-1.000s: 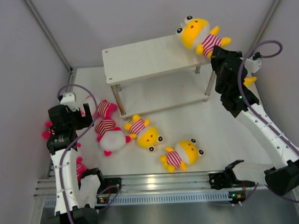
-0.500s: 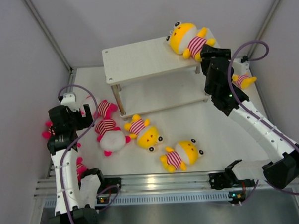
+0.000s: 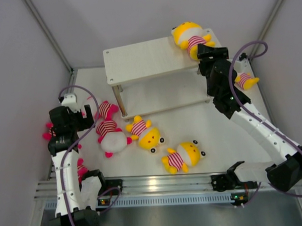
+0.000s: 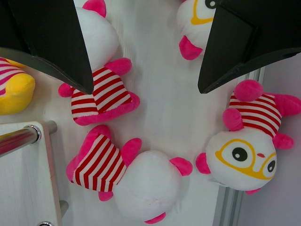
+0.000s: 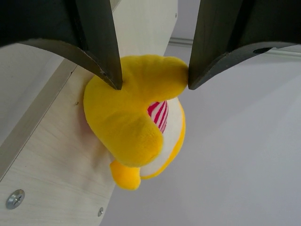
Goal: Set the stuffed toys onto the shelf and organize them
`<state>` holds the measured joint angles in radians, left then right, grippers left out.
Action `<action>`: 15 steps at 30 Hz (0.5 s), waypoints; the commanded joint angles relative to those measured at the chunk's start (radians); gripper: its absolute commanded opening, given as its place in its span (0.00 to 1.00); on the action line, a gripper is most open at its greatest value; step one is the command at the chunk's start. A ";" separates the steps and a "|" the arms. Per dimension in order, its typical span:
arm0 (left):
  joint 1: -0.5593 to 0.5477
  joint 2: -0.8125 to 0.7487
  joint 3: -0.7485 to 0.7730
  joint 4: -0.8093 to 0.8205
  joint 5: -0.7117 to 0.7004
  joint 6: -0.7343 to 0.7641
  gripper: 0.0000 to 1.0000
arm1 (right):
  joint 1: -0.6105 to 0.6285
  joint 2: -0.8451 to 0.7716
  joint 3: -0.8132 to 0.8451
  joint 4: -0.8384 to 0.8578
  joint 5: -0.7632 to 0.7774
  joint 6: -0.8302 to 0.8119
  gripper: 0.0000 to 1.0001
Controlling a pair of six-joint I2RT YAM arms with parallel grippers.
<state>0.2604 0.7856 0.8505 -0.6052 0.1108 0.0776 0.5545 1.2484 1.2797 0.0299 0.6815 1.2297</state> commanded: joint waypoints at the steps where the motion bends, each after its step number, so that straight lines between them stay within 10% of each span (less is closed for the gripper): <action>1: 0.005 -0.005 -0.008 0.050 0.003 0.007 0.99 | 0.021 -0.047 -0.036 0.065 -0.016 -0.025 0.59; 8: 0.005 -0.009 -0.008 0.050 0.010 0.008 0.99 | -0.011 -0.217 -0.066 0.015 -0.185 -0.424 0.84; 15: 0.005 -0.011 -0.019 0.050 0.069 0.028 0.99 | -0.230 -0.150 0.373 -0.598 -0.606 -0.849 0.99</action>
<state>0.2607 0.7853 0.8448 -0.6048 0.1455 0.0879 0.4034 1.0676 1.4681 -0.3065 0.2768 0.6327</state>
